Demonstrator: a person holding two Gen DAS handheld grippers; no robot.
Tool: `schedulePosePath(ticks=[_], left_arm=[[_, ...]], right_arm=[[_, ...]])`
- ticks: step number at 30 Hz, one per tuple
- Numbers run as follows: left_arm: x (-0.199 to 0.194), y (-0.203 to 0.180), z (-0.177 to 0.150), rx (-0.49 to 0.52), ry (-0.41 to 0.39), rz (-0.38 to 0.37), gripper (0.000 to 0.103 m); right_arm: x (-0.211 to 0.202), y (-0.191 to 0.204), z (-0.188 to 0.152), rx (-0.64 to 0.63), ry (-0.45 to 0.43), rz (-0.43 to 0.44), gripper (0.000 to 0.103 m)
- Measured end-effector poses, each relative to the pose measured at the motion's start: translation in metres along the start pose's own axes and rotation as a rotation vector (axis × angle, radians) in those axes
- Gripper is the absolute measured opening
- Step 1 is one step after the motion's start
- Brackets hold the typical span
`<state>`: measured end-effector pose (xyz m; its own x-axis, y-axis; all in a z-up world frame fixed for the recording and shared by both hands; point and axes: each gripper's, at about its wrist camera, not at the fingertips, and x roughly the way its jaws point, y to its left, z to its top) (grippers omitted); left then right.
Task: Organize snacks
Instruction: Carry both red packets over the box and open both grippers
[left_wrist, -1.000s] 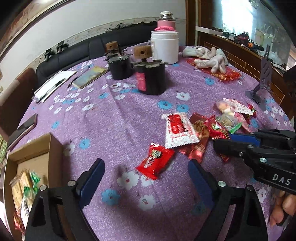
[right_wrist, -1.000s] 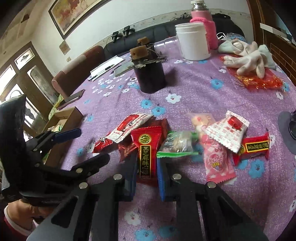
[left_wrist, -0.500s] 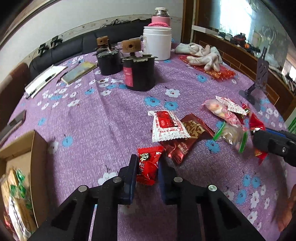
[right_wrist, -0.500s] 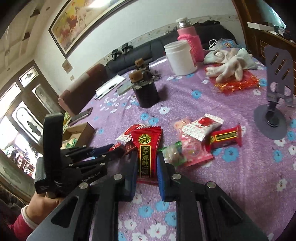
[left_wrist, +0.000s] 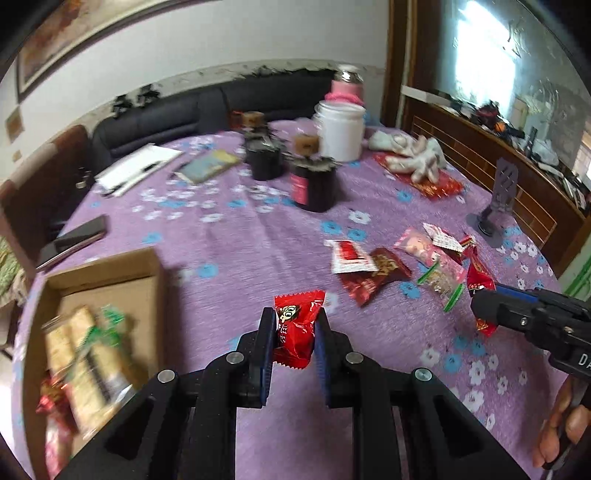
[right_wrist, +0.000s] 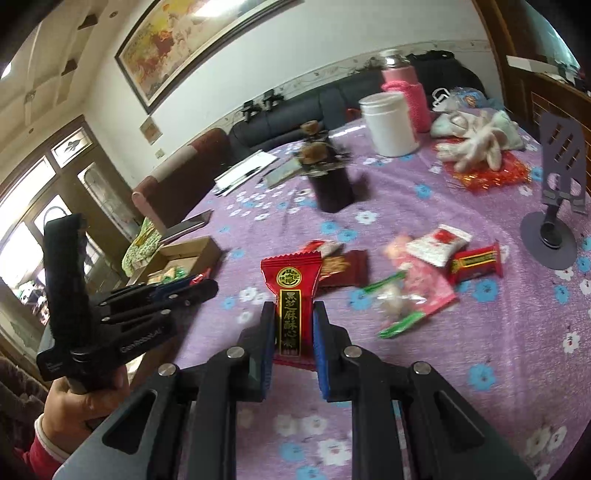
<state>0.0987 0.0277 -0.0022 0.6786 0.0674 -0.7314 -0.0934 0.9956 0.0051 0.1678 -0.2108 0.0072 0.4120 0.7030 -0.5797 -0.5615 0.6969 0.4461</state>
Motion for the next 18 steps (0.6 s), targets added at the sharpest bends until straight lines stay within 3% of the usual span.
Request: schedulePosePath(ticks=[10,18], left_arm=[[-0.068,0.089,-0.043,-0.150,-0.067,0.189,0.020],[-0.095,0.170,-0.090,-0.275,-0.052,0.289,0.020]], right_arm=[[0.023,0.089,-0.011,-0.125,0.042,0.111,0.018],[0.070,0.174,-0.031,-0.248,0.133,0.218,0.018]])
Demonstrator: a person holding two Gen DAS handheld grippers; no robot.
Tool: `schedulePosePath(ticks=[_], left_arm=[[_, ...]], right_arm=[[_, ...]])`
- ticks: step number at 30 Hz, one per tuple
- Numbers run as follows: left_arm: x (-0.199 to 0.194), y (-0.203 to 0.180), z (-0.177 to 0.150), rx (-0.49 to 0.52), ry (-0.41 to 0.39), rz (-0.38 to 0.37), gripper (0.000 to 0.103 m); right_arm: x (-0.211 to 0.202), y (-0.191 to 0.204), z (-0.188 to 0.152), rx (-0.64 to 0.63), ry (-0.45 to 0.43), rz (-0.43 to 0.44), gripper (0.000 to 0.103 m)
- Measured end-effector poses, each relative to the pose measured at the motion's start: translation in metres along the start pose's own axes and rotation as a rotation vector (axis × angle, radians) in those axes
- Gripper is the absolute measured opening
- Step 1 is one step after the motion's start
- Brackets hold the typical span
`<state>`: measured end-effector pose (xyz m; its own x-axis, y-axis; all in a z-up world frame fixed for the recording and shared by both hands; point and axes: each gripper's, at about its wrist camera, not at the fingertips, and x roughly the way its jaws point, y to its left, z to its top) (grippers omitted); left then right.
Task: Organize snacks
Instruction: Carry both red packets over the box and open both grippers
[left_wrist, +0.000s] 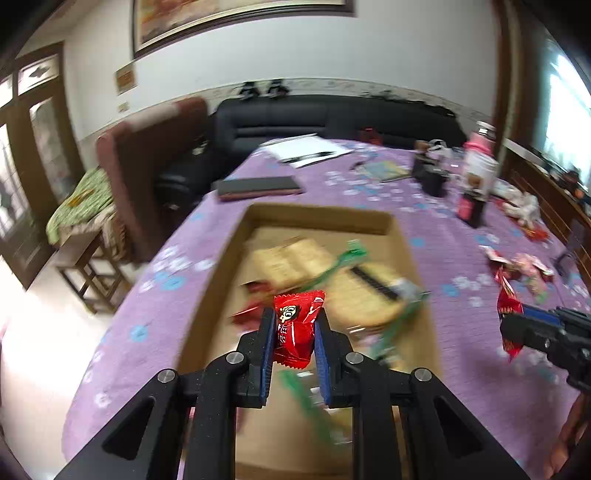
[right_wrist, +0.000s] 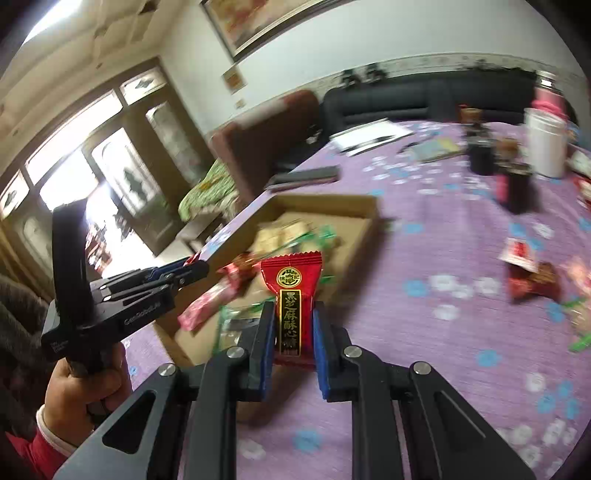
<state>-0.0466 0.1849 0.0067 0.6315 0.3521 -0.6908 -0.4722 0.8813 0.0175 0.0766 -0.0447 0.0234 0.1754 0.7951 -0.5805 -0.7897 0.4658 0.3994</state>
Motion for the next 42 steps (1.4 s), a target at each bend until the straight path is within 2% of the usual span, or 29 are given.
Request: schedulePosePath(ticks=[5,10,21,23,25,26,28,29,30,32,37,39,42], left_arm=[[0.007,0.031,-0.011,-0.054,0.018,0.020,0.020],[0.012,0.041,-0.018,-0.071,0.030,0.015,0.020],[0.025,0.034,-0.020,-0.063,0.059,0.001,0.021],[0.024,0.034,-0.019,-0.065,0.059,-0.004,0.022],[0.022,0.033,-0.019,-0.060,0.055,0.001,0.022],[0.021,0.032,-0.018,-0.057,0.057,0.003,0.024],[0.021,0.030,-0.018,-0.053,0.058,0.013,0.037],[0.020,0.029,-0.018,-0.051,0.057,0.018,0.060],[0.018,0.026,-0.017,-0.047,0.048,0.028,0.077],[0.012,0.022,-0.016,-0.037,0.020,0.046,0.083],[0.009,0.010,-0.012,0.000,0.017,0.064,0.086],[0.011,0.004,-0.012,0.011,0.022,0.081,0.093],[0.009,-0.006,-0.009,0.027,0.018,0.070,0.093]], right_arm=[[0.033,0.033,0.003,-0.052,0.053,0.047,0.018],[0.055,0.055,-0.001,-0.112,0.109,0.052,0.019],[0.072,0.049,-0.009,-0.106,0.149,0.008,0.020],[0.070,0.046,-0.009,-0.091,0.144,0.014,0.025],[0.066,0.044,-0.009,-0.081,0.125,0.004,0.034],[0.063,0.042,-0.008,-0.074,0.117,0.007,0.036],[0.058,0.040,-0.007,-0.067,0.107,0.007,0.040],[0.055,0.038,-0.006,-0.062,0.099,0.006,0.041],[0.052,0.037,-0.005,-0.059,0.092,0.007,0.041],[0.042,0.032,-0.004,-0.052,0.073,0.003,0.042],[0.014,0.010,-0.004,-0.018,0.029,-0.022,0.043],[0.000,-0.002,-0.006,0.001,0.010,-0.036,0.043],[-0.024,-0.028,-0.013,0.026,-0.020,-0.083,0.043]])
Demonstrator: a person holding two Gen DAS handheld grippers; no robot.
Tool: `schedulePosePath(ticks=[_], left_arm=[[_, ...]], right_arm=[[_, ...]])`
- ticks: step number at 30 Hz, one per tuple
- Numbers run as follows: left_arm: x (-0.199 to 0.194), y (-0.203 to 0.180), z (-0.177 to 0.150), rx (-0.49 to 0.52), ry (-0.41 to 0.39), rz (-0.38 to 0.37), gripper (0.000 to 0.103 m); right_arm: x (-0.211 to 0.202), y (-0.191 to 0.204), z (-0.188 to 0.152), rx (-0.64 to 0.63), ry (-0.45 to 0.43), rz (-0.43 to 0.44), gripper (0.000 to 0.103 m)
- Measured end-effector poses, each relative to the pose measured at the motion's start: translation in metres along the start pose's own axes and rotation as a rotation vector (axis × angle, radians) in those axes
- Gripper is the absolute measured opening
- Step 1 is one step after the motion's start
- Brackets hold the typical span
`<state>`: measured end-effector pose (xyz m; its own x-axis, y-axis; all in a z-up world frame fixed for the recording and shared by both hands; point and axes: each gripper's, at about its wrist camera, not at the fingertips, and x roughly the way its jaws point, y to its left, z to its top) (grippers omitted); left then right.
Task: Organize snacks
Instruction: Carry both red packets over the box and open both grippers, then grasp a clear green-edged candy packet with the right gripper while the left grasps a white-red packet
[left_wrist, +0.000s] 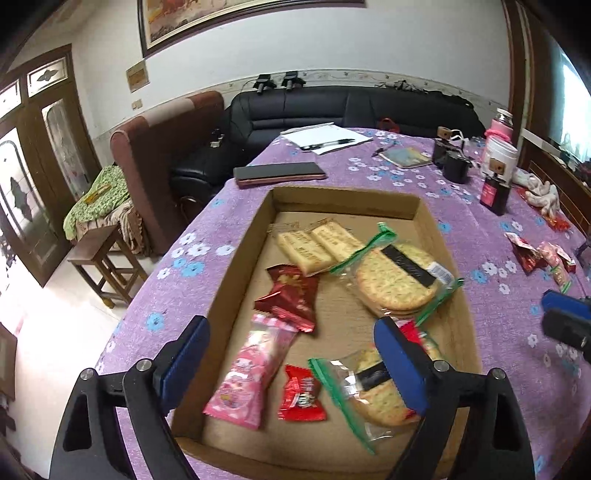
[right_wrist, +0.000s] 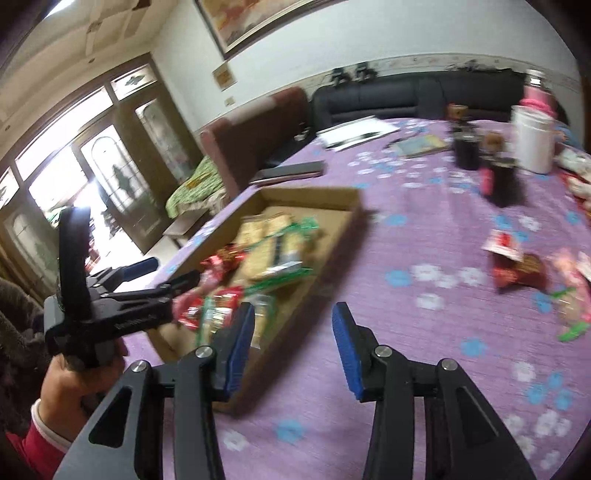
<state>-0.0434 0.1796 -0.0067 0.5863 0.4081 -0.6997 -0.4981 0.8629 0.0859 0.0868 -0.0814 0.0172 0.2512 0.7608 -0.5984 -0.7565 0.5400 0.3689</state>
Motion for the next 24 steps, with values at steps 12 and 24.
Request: schedulePosePath(ticks=[12,24], left_arm=[[-0.007,-0.094,0.021,0.085,-0.009,-0.139,0.094],[0.009,-0.181,0.027,0.184,0.037,-0.233,0.094]], right_arm=[[-0.074,-0.132,-0.030,0.195,-0.063,-0.218,0.055],[-0.078,-0.182,-0.027,0.217,-0.069,-0.294,0.068]])
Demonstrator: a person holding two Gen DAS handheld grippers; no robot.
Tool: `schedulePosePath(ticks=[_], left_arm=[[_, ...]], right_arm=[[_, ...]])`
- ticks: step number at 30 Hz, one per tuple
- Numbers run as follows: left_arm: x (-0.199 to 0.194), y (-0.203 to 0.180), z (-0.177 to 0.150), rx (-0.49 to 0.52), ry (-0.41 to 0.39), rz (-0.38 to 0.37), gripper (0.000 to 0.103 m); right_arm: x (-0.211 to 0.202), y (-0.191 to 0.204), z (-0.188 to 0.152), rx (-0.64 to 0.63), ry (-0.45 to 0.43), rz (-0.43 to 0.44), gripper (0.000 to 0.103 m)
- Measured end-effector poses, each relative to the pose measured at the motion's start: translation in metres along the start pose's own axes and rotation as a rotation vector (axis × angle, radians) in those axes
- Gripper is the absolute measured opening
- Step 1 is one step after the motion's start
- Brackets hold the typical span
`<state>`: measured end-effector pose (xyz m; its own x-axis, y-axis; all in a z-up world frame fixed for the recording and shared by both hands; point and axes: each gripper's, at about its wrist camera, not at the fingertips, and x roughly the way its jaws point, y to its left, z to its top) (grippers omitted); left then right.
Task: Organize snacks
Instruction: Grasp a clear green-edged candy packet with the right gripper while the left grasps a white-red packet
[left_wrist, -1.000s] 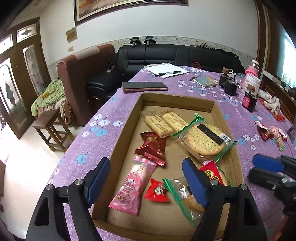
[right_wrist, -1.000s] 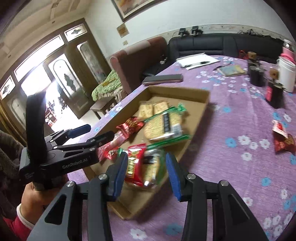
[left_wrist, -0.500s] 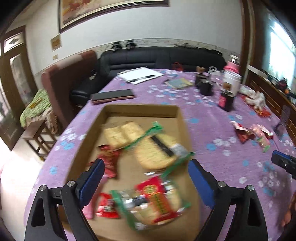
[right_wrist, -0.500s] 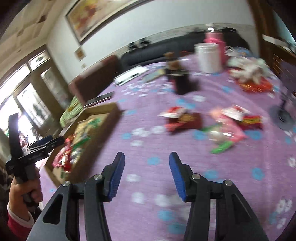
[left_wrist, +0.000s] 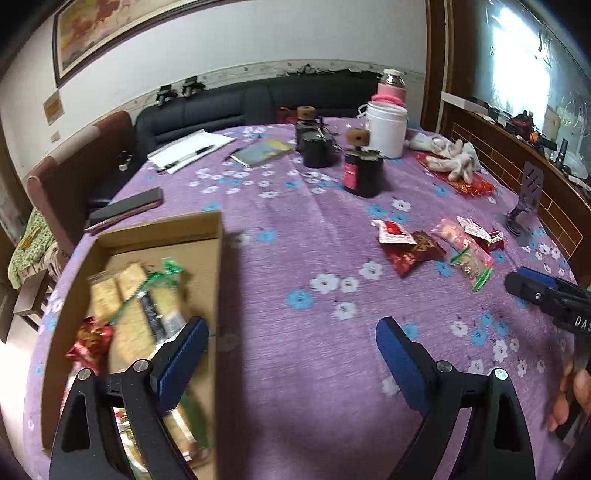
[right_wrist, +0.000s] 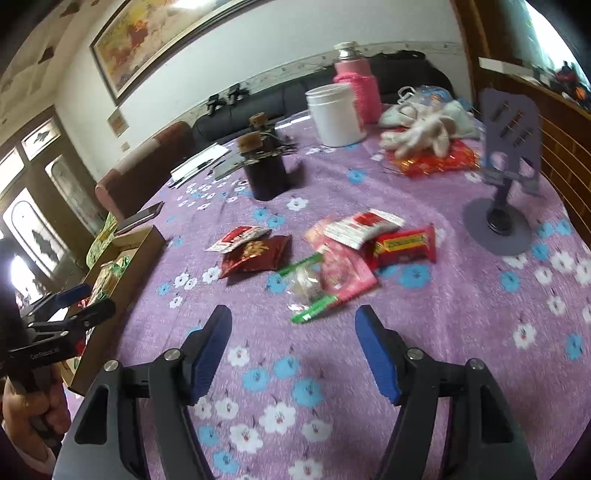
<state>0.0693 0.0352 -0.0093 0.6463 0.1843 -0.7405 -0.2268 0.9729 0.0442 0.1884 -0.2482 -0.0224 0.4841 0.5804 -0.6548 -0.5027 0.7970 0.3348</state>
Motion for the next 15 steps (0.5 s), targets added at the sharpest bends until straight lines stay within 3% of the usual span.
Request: schedulePosePath(ticks=[8,12,15], left_arm=[[0.028,-0.010,0.020,-0.033,0.038,-0.032,0.094],[0.041,-0.017,0.039,-0.051,0.045,-0.065,0.094],[0.052,-0.029,0.057,-0.059,0.050,-0.101,0.094]], right_arm=[[0.044,0.032,0.016,-0.218,0.057,-0.103,0.063],[0.062,0.023,0.018,-0.201,0.115,-0.118,0.028],[0.057,0.015,0.018,-0.162,0.102,-0.083,0.028]])
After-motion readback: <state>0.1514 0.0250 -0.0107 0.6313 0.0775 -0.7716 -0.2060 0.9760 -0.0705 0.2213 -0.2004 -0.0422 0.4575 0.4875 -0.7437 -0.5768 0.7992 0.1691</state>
